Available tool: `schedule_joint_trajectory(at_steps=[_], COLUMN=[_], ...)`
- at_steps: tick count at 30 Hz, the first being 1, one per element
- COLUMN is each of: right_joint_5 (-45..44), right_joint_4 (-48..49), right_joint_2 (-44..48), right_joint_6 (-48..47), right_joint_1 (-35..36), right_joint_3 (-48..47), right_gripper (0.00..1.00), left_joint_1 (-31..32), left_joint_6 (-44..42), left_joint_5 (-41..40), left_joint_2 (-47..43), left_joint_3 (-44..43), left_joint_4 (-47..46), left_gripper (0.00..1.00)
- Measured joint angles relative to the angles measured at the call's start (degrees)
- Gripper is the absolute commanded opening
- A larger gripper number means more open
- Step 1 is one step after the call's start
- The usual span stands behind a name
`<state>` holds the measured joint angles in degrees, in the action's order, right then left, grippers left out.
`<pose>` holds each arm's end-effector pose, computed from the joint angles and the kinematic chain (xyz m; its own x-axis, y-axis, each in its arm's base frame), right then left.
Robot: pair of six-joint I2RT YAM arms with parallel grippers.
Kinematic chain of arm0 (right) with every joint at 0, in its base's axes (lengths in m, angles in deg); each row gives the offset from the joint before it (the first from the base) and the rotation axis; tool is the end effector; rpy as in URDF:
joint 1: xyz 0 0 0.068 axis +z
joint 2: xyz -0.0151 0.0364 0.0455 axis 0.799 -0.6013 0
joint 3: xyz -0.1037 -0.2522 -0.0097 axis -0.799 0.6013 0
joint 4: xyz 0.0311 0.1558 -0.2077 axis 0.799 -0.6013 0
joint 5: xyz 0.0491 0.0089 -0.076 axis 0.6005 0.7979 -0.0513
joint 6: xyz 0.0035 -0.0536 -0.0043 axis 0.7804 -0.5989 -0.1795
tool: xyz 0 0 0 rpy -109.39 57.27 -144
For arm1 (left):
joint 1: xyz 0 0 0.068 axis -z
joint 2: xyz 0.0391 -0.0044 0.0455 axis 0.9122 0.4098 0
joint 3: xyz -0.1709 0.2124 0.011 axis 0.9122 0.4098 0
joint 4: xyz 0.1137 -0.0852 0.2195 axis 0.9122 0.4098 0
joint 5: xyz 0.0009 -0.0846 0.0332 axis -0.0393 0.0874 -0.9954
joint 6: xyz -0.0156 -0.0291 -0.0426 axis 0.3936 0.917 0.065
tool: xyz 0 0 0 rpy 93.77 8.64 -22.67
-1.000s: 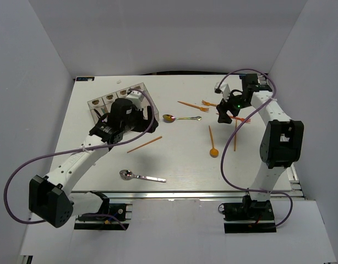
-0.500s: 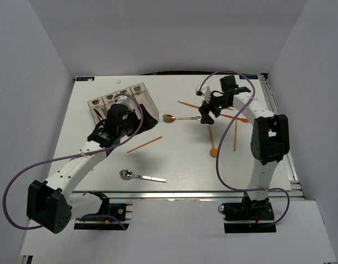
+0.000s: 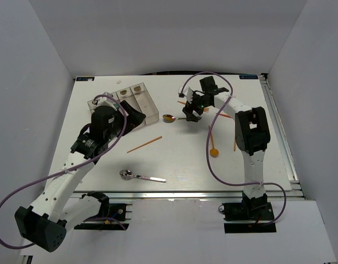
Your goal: Sort the eating utensils into containers
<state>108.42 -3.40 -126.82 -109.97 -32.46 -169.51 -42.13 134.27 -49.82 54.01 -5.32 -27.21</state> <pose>0.4422 0.1844 0.1902 -0.0737 -0.7257 -0.6840 -0.9455 0.2691 -0.1835 0.2007 -0.0863 0.3352 -0.5483 -0.5814 -0.6012 -0.0728 0.7493 -0.6582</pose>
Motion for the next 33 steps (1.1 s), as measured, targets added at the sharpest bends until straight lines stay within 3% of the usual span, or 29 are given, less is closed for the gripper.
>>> schedule_joint_trajectory(at_steps=[10, 16, 22, 28, 31, 33], right_joint_5=[-1.31, -3.39, -3.8, -3.3, -3.21, -3.23], right_joint_4=[2.54, 3.34, 3.37, 2.67, 1.68, 1.07], right_joint_2=[-2.12, -3.3, -4.07, -4.35, -4.44, -4.63], right_joint_6=[-0.59, -2.23, -3.89, -5.51, -6.69, -7.61], right_joint_1=[1.86, 2.36, 2.6, 3.13, 3.48, 3.69], right_joint_3=[-0.46, -0.44, -0.44, -0.68, -0.81, -1.09], right_gripper=[0.89, 0.82, 0.64, 0.53, 0.32, 0.24], left_joint_1=[0.0, -0.02, -0.13, -0.33, -0.37, -0.5], left_joint_6=[1.22, 1.36, 1.62, 2.78, 3.06, 3.13], left_joint_5=[-4.17, -4.17, -4.2, -4.15, -4.15, -4.15], left_joint_2=[-1.73, -0.46, -0.04, 0.13, 0.55, 0.61], left_joint_3=[-3.63, -3.63, -3.61, -2.43, -1.99, -1.73], left_joint_4=[5.09, 5.6, 6.1, 5.86, 5.84, 5.84], left_gripper=[0.98, 0.98, 0.98, 0.98, 0.98, 0.98])
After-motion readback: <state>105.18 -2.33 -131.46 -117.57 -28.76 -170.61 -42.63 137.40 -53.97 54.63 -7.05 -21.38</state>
